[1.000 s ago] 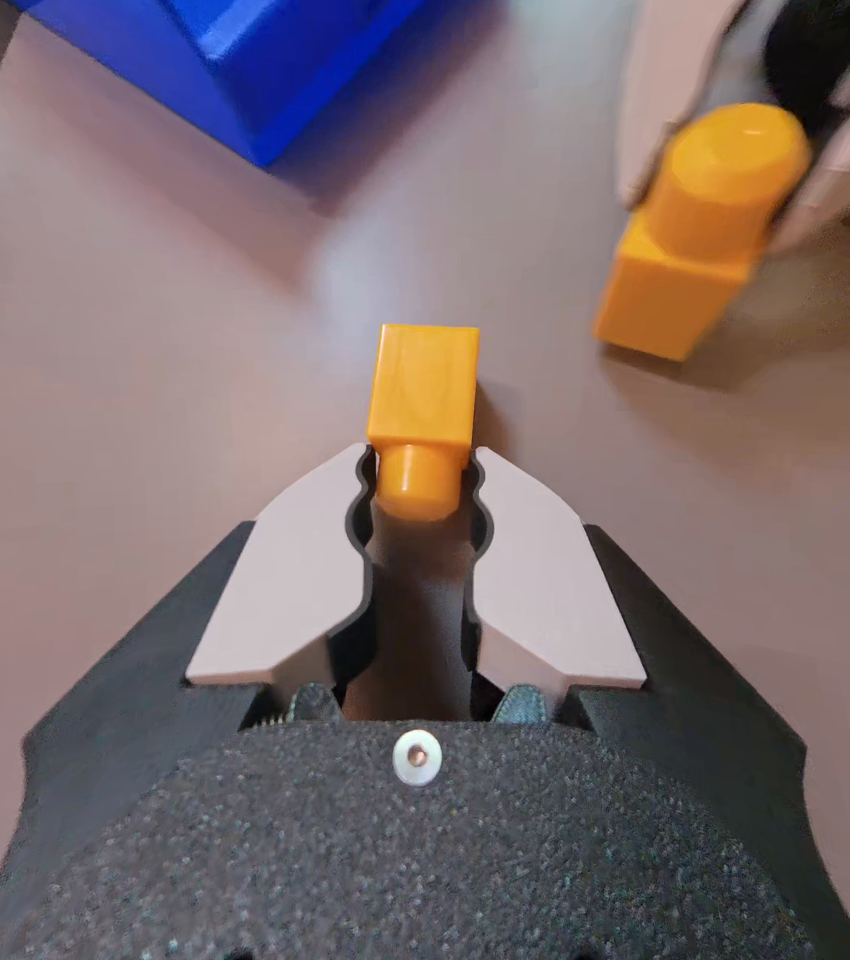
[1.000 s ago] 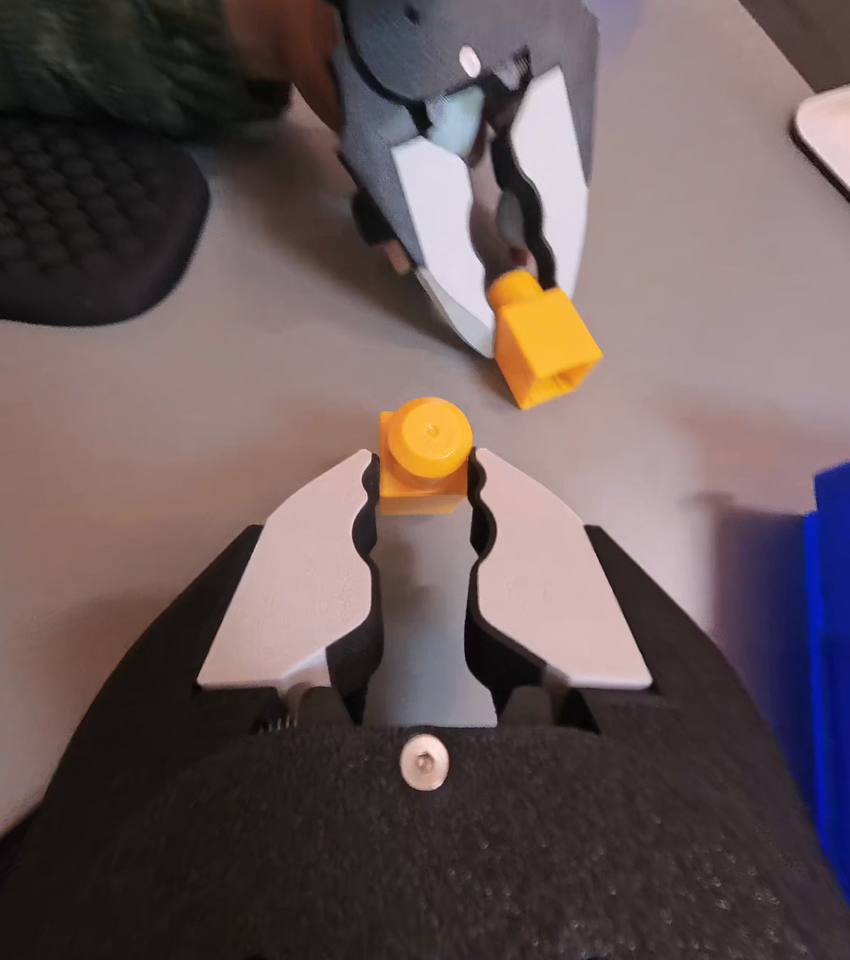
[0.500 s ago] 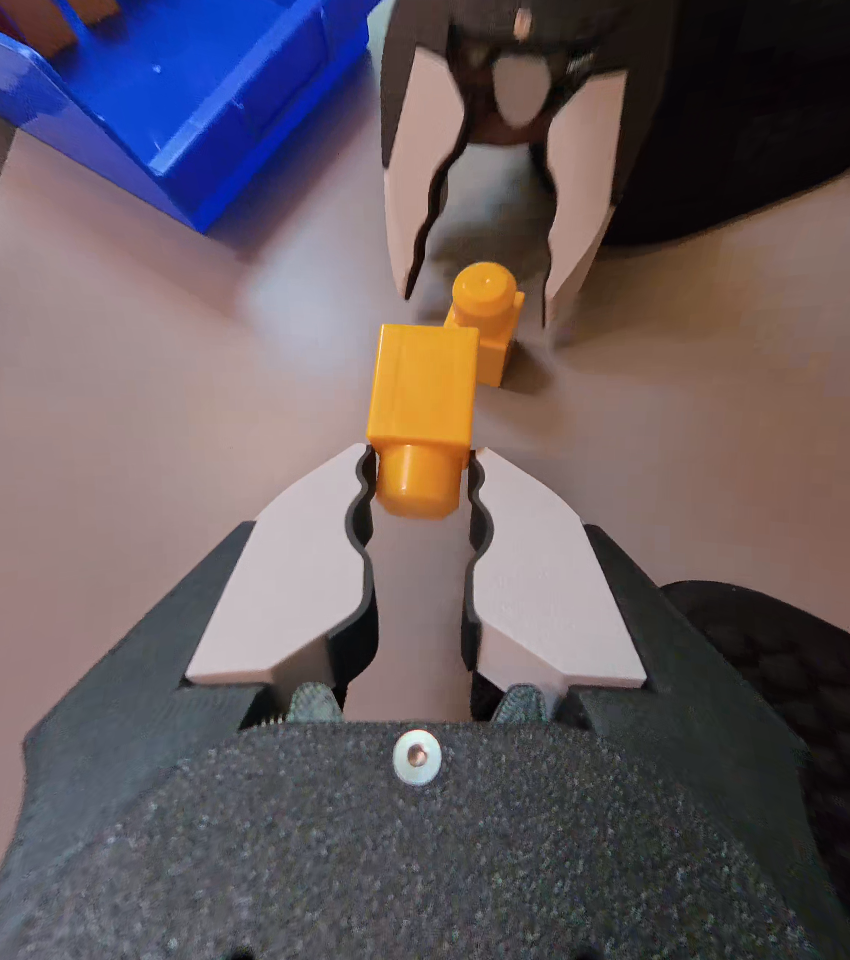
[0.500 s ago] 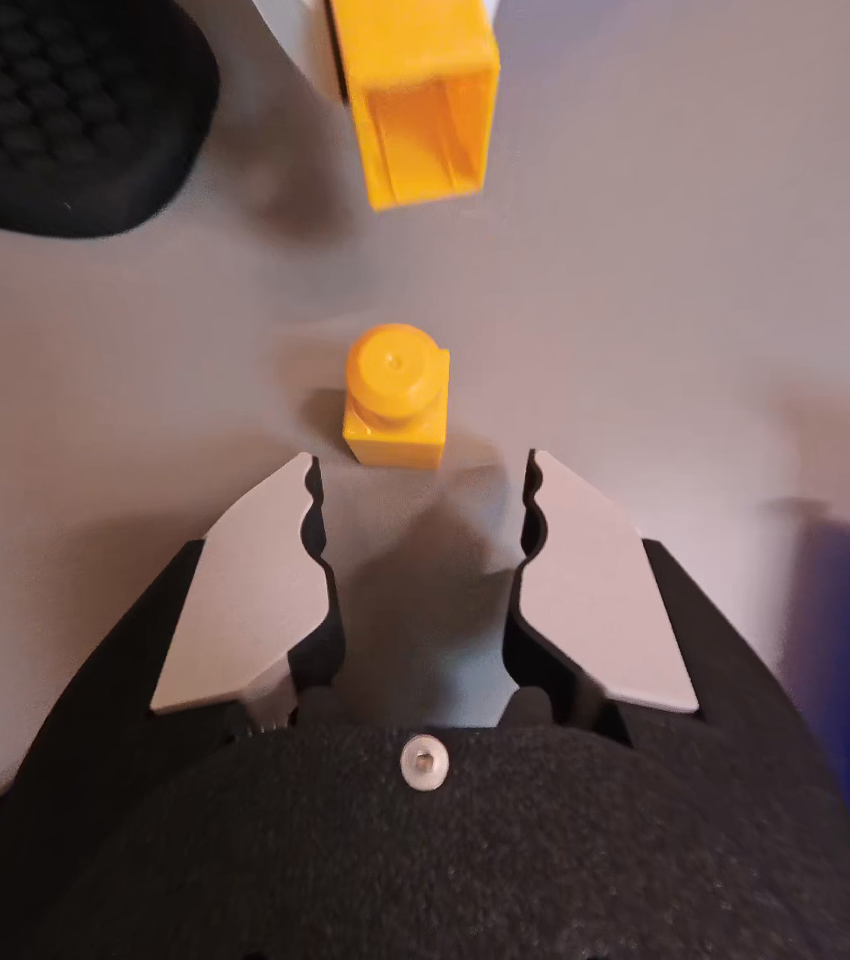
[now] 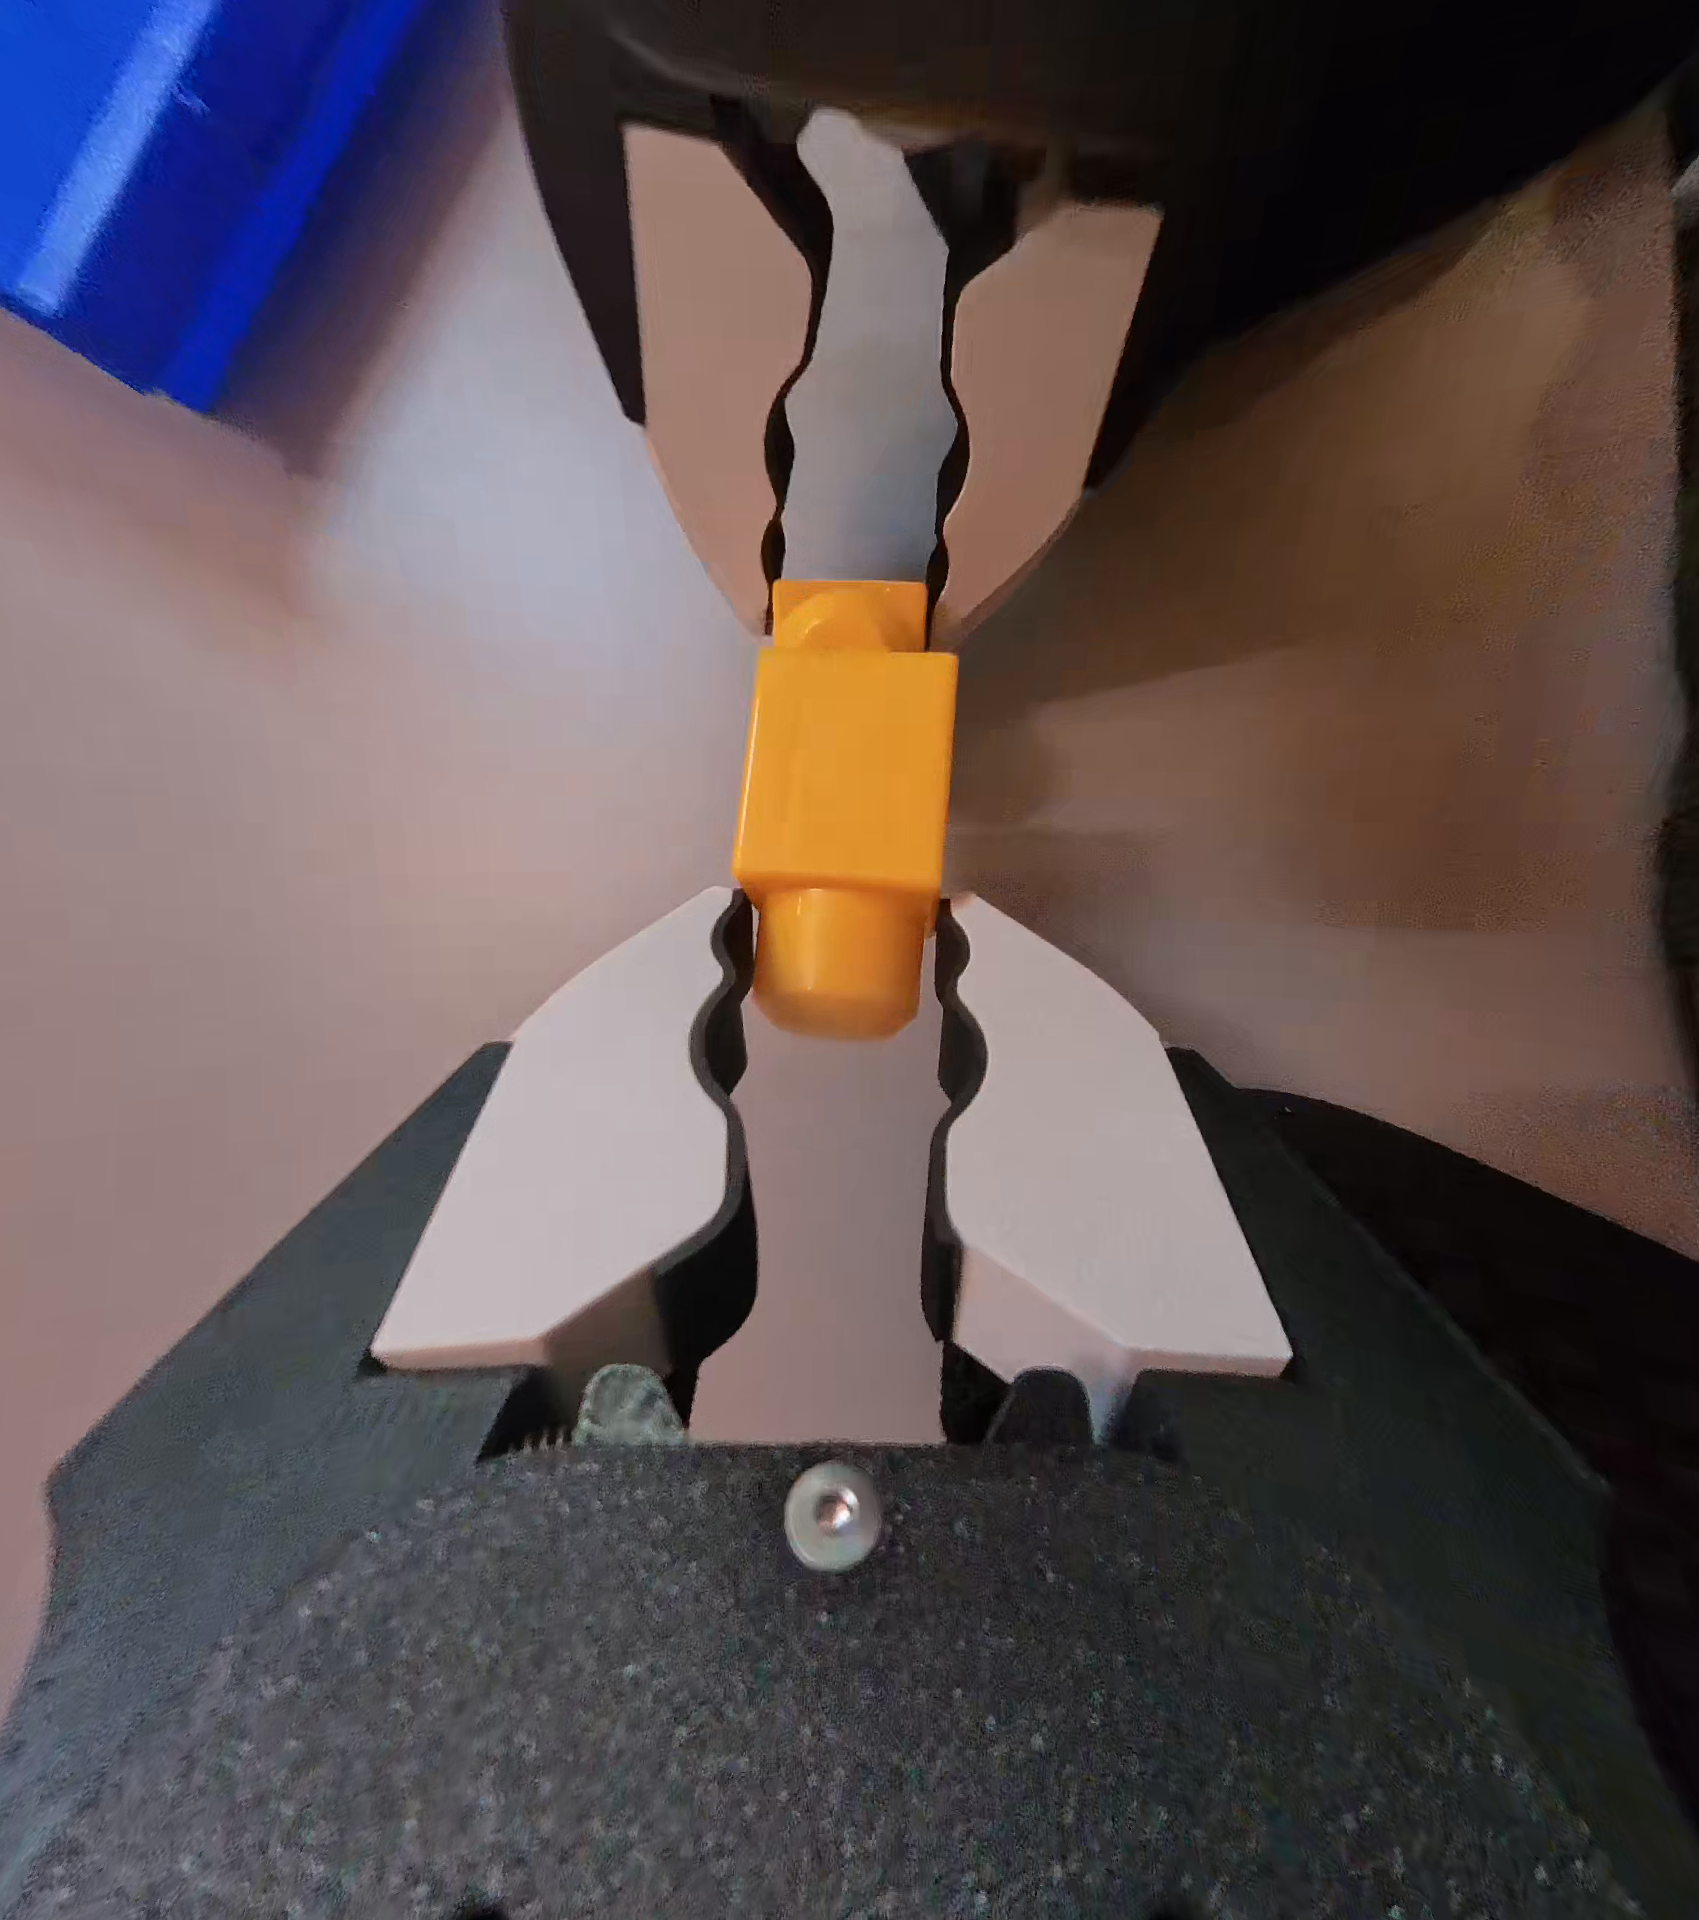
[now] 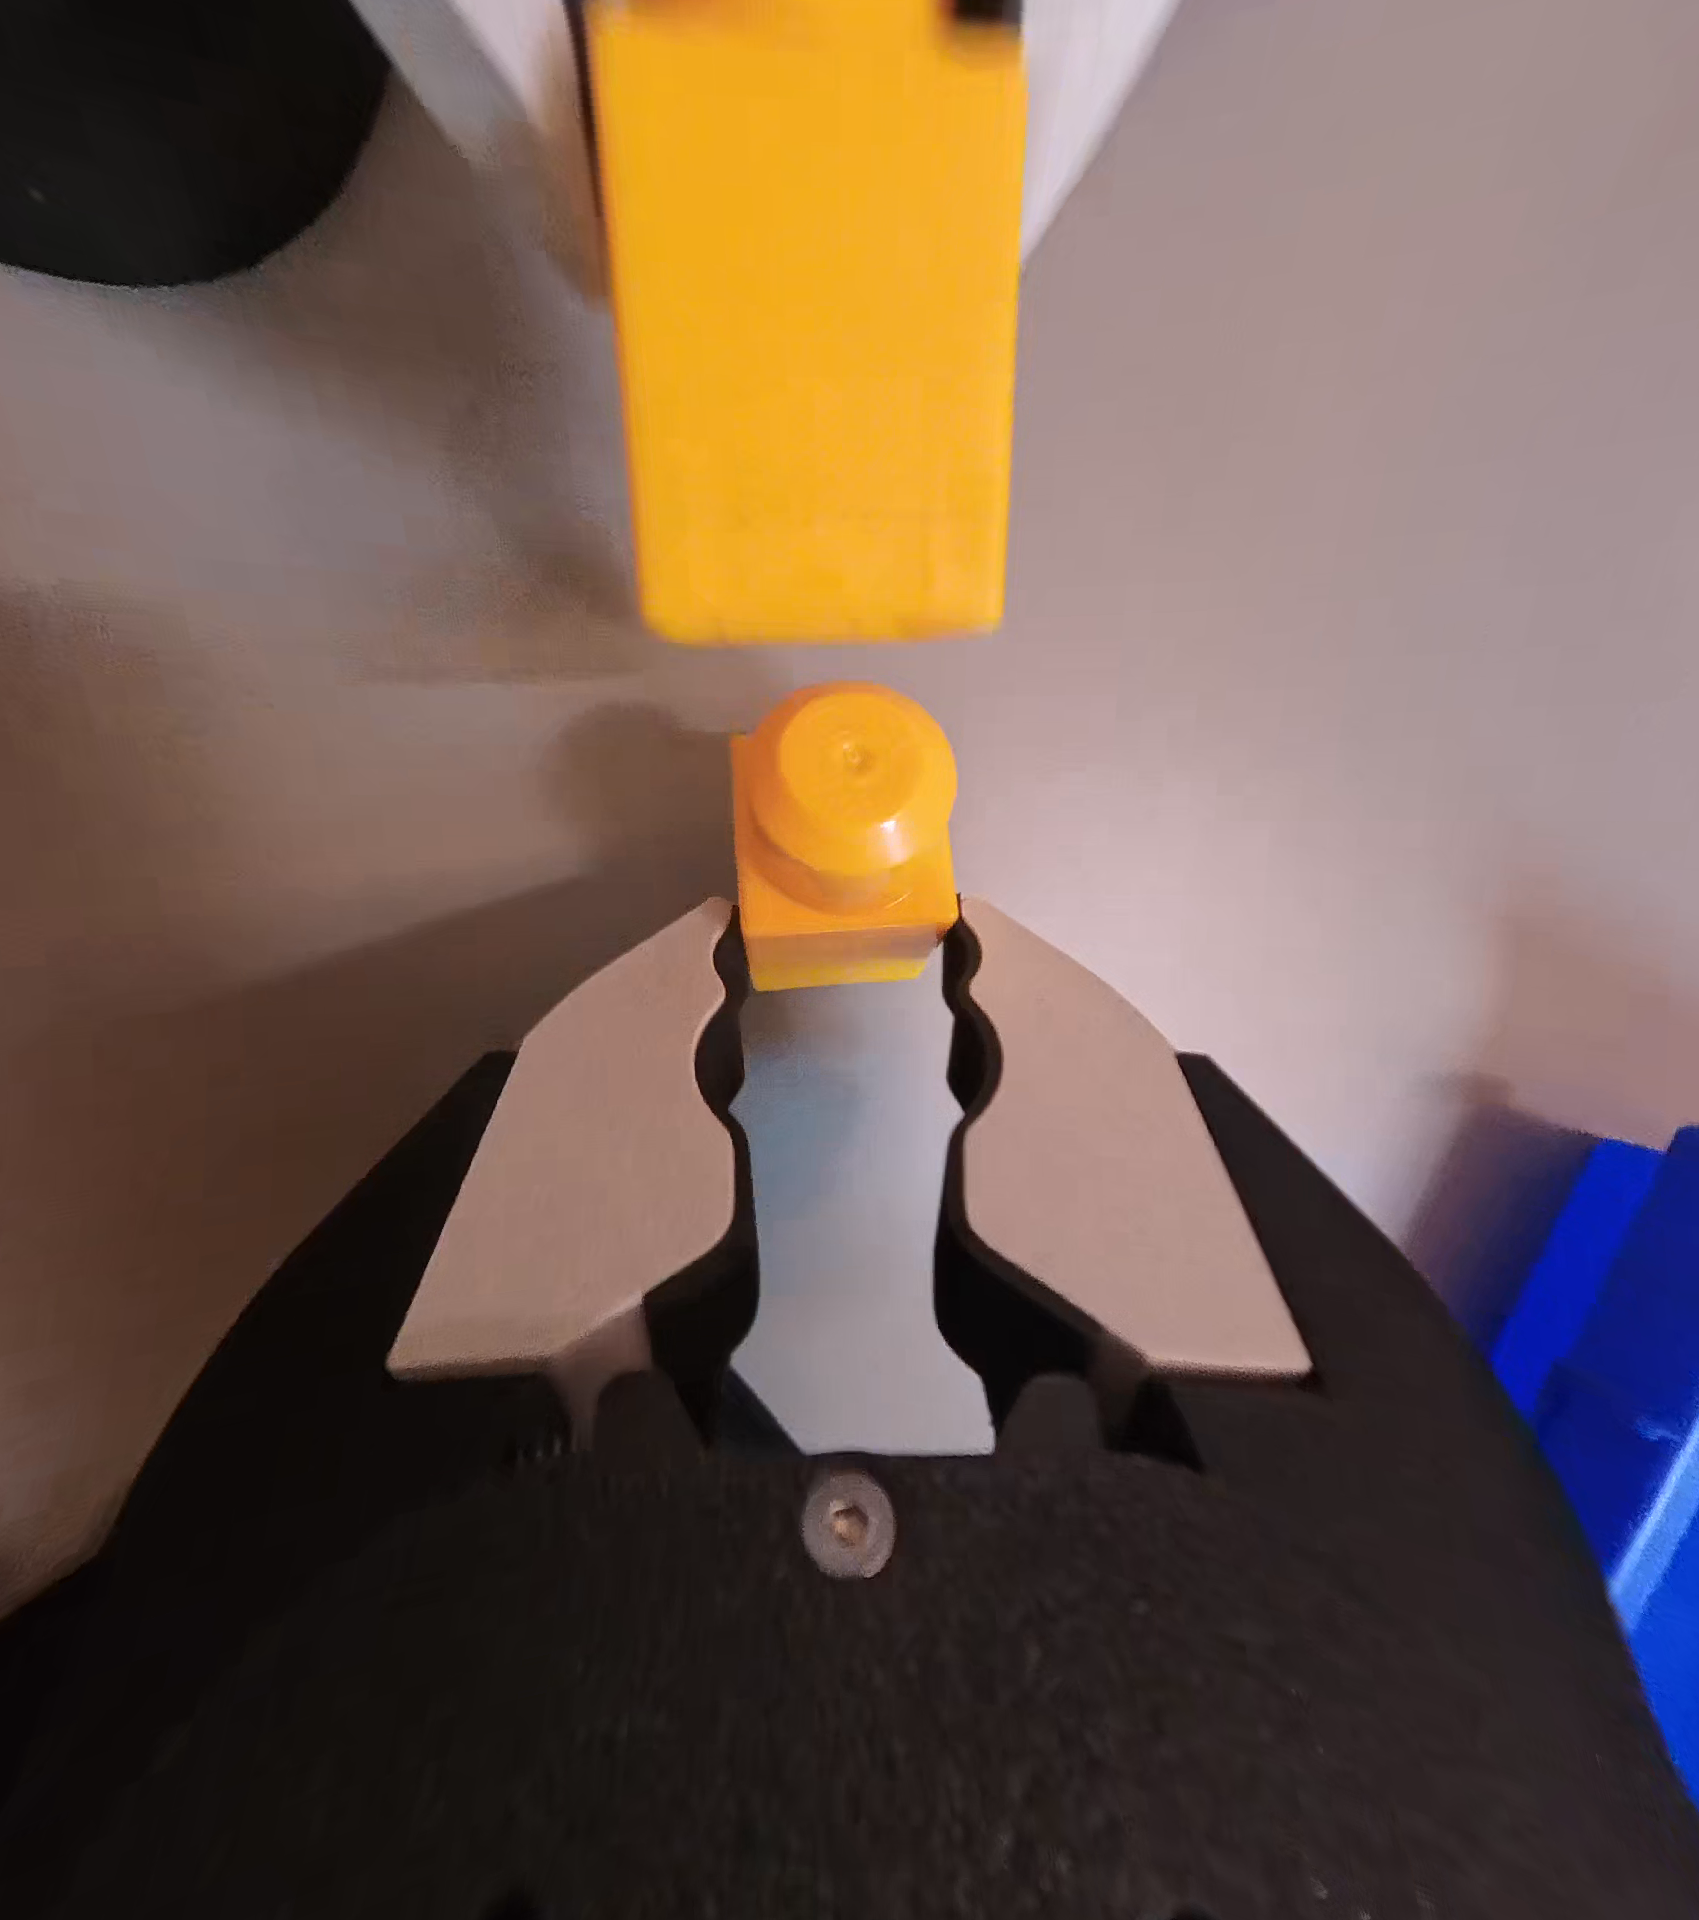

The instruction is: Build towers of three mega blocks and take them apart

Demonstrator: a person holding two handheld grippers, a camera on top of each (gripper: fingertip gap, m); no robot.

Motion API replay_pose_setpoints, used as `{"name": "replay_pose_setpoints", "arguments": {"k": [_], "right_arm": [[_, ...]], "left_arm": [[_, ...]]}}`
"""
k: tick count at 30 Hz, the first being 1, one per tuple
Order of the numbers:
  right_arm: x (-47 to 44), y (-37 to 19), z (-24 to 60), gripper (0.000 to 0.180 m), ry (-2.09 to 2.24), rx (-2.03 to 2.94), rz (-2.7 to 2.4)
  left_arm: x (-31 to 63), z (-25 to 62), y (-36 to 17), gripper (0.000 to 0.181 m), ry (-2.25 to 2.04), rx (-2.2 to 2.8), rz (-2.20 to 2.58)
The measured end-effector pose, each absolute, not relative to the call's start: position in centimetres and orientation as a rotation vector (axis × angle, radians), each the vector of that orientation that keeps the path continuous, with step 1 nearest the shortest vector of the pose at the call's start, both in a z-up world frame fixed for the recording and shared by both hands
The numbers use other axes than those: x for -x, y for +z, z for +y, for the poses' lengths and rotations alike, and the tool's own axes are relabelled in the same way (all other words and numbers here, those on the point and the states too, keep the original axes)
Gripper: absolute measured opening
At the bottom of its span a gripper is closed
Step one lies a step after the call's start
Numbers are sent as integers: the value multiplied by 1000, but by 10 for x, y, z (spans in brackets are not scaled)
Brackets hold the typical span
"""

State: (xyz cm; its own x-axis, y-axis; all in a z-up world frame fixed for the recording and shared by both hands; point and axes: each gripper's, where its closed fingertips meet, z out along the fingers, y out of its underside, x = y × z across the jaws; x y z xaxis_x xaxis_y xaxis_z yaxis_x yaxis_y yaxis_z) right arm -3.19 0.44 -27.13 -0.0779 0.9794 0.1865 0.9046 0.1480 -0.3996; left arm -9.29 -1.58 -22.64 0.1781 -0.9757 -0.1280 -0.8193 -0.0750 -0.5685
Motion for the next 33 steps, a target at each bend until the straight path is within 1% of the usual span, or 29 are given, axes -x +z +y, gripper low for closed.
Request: {"name": "replay_pose_setpoints", "arguments": {"k": [4,9,17,22,27,33], "right_arm": [[40,-268,-5,36,233,1801,-2106],[43,-265,-11,37,372,1791,-2091],[56,-261,-21,37,654,1742,-2006],[70,-256,-23,37,824,1680,-1892],[82,-236,-26,36,1067,1585,-1734],[90,-223,-35,36,1137,1559,-1674]], "left_arm": [[95,-15,-242,34,-303,1975,1728],[95,-19,-241,33,-421,1980,1713],[79,-23,-214,34,-773,1877,1553],[74,-19,-209,36,-835,1798,1477],[72,-19,-187,38,-945,1655,1368],[76,-29,-181,38,-919,1612,1446]]}}
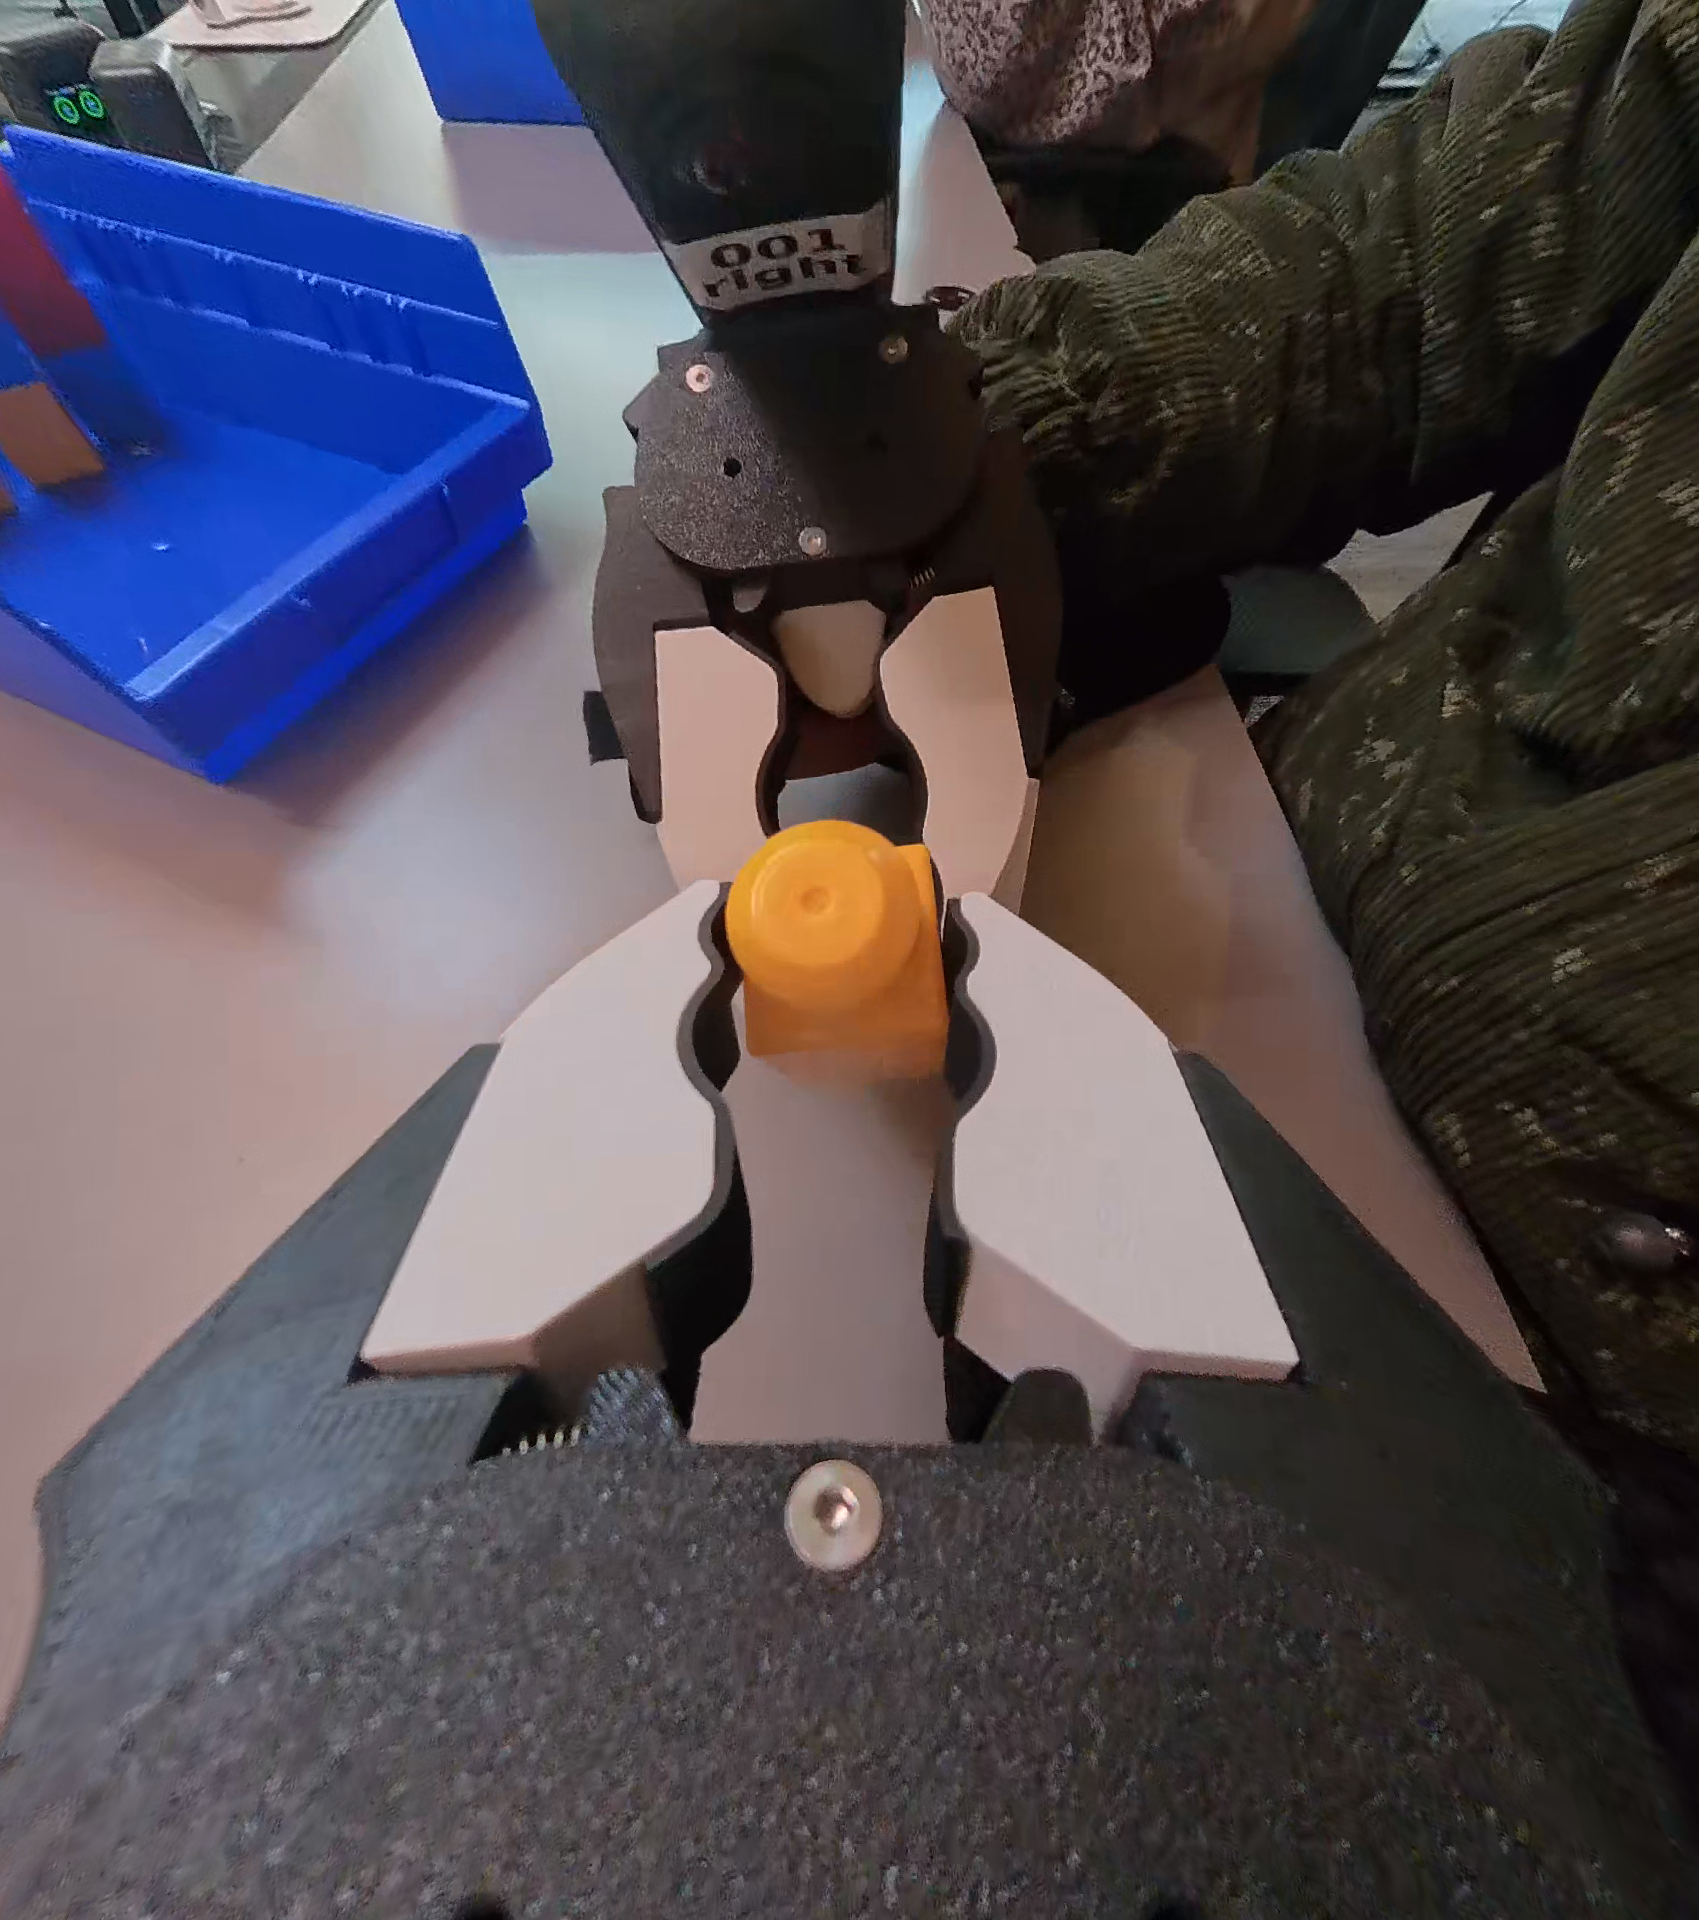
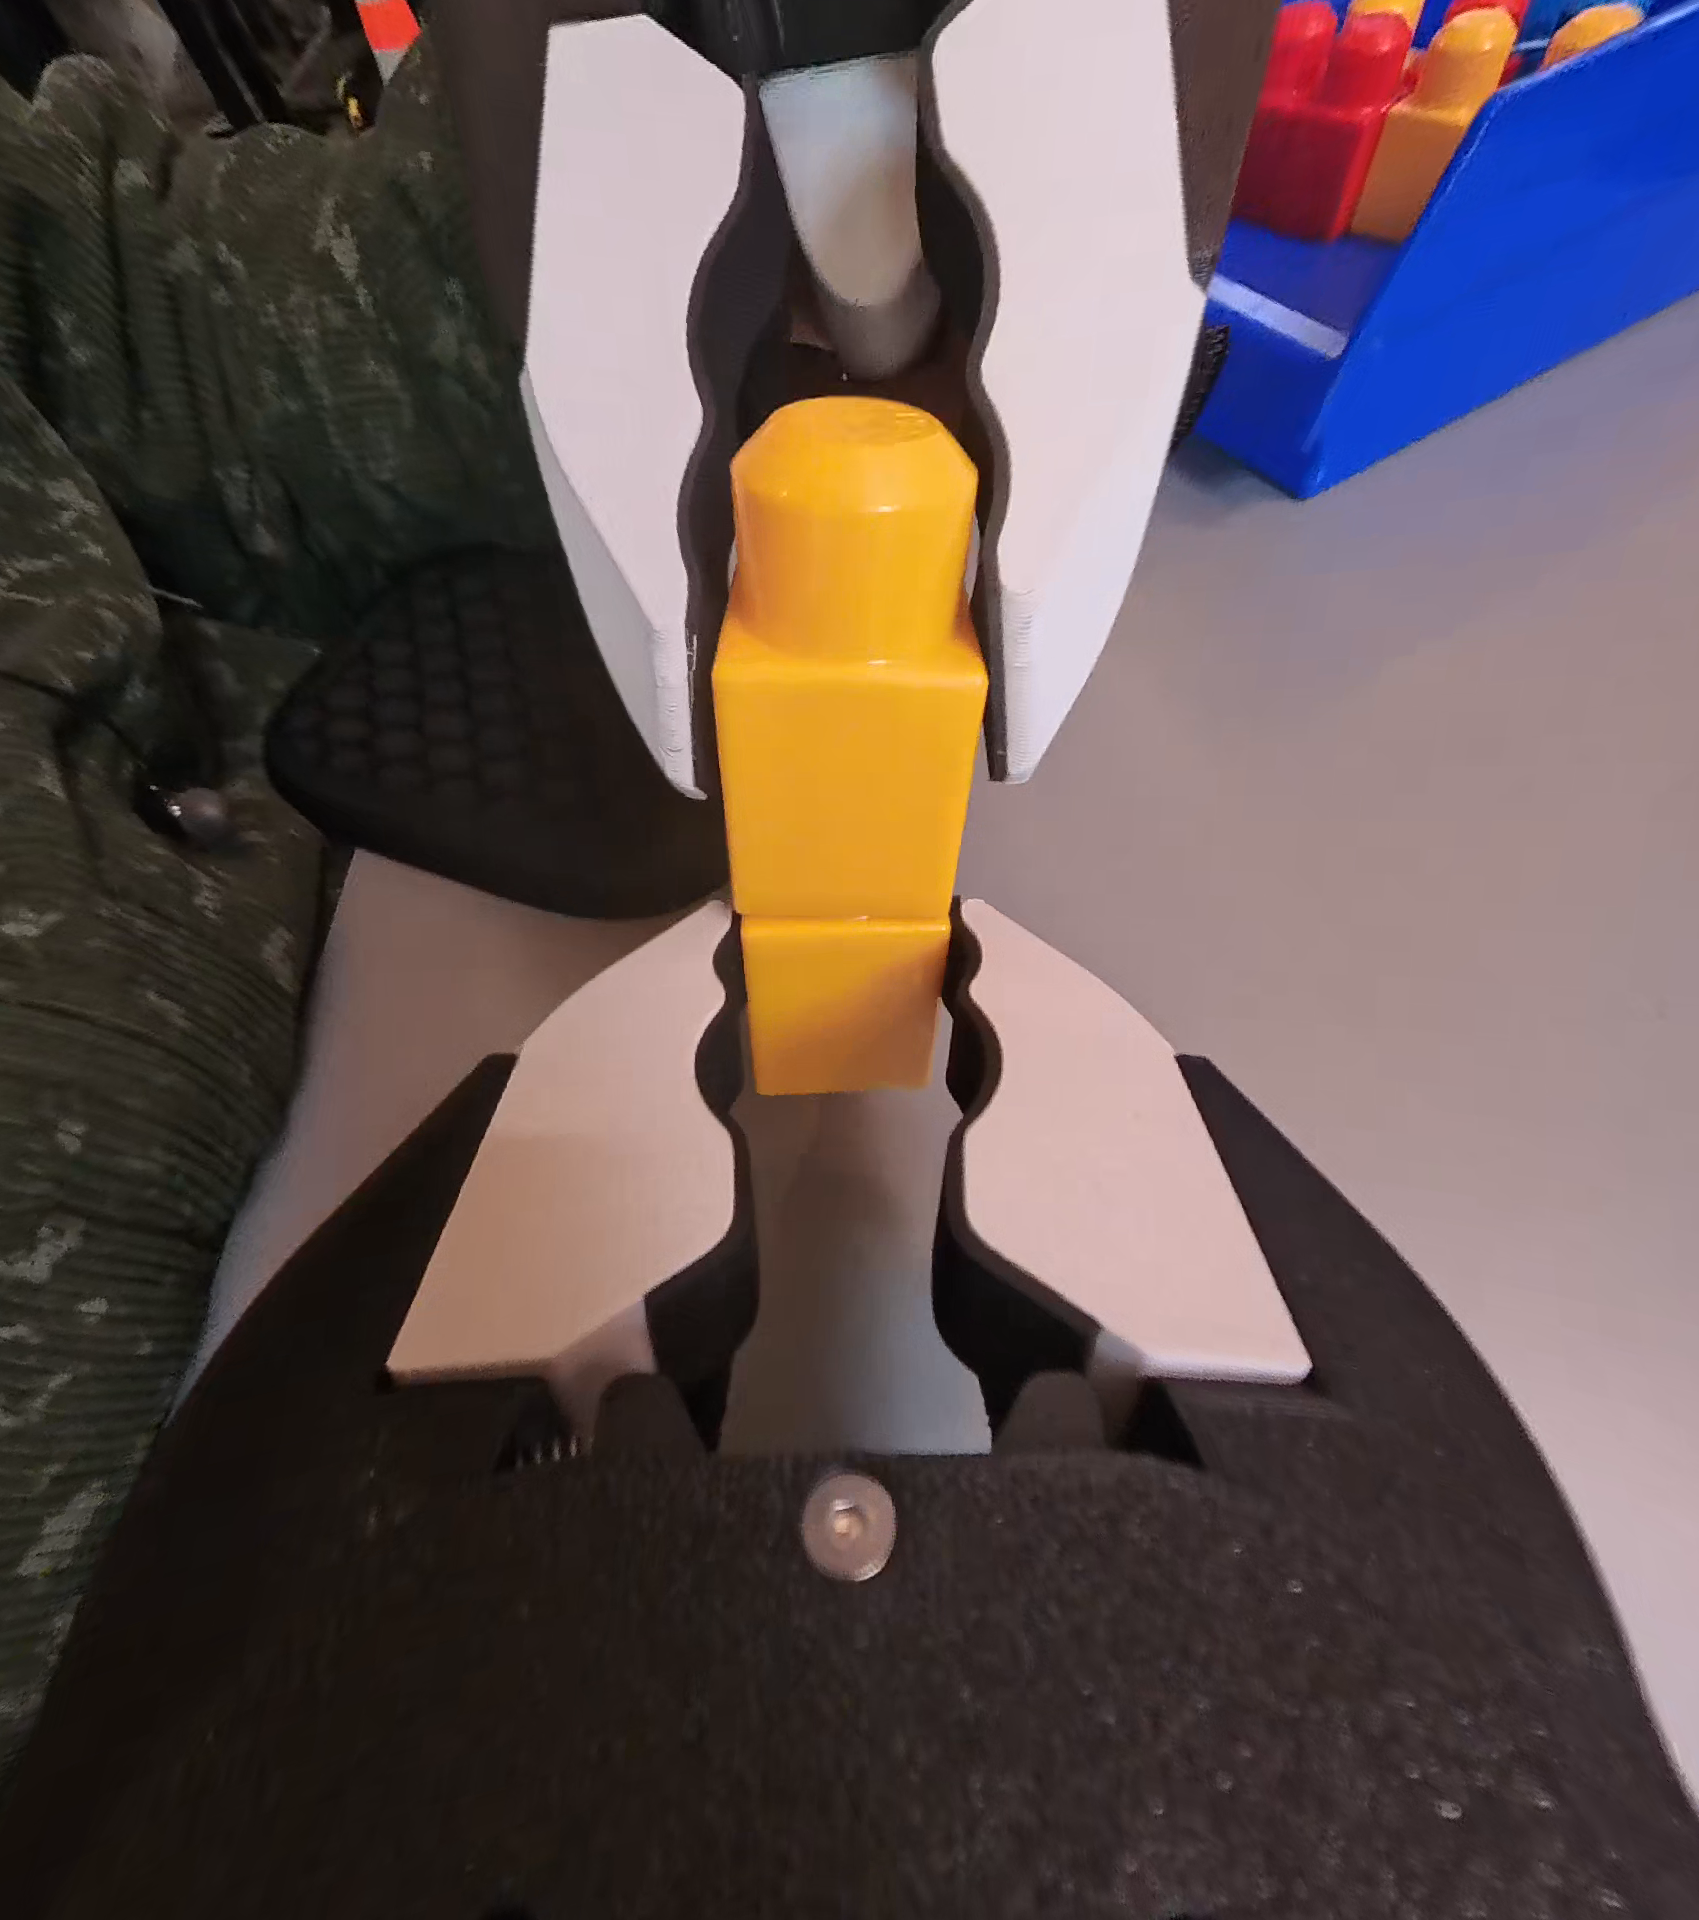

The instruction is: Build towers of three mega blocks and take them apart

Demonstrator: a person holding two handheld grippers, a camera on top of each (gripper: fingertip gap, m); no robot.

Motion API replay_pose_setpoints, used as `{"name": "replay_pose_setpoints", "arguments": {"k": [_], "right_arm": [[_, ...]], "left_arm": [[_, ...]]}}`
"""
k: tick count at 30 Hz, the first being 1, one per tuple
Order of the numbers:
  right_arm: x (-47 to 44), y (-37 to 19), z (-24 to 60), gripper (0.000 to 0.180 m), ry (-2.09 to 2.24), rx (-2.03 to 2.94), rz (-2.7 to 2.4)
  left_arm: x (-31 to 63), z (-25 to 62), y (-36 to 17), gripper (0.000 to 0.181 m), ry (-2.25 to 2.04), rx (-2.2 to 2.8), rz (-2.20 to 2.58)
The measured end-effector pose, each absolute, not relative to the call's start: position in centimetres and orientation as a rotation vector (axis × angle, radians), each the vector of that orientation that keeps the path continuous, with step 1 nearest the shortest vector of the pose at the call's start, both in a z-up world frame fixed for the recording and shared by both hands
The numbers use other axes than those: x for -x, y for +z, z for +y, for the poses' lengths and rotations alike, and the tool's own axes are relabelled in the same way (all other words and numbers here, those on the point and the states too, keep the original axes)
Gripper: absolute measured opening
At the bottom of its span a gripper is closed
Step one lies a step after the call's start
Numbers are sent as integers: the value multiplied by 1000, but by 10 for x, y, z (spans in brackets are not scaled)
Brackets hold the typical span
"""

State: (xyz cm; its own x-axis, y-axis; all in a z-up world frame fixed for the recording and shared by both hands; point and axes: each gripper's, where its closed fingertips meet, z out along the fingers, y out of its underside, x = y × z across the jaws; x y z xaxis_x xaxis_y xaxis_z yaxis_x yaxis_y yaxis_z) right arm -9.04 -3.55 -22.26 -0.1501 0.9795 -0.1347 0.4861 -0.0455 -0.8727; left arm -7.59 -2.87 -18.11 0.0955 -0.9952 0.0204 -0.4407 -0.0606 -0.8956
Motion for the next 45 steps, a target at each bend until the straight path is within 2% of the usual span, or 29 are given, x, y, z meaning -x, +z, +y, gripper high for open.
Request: {"name": "replay_pose_setpoints", "arguments": {"k": [5,15,25,32,42,45], "right_arm": [[96,-212,-38,36,1171,1534,-1600],[84,-156,-18,36,1286,1409,-1281],[80,-132,-18,36,1372,1322,-1158],[81,-130,-25,37,1500,1280,-1183],[82,-135,-30,37,1414,1253,-1273],[84,-151,-28,37,1344,1308,-1344]], "left_arm": [[76,-31,-169,38,-953,1552,1418],[76,-13,-128,38,-1072,1384,1104],[69,-10,-97,37,-1222,1249,842],[70,-15,-99,37,-1258,1241,881],[68,-21,-105,36,-1266,1246,920],[67,-19,-119,36,-1192,1313,994]]}}
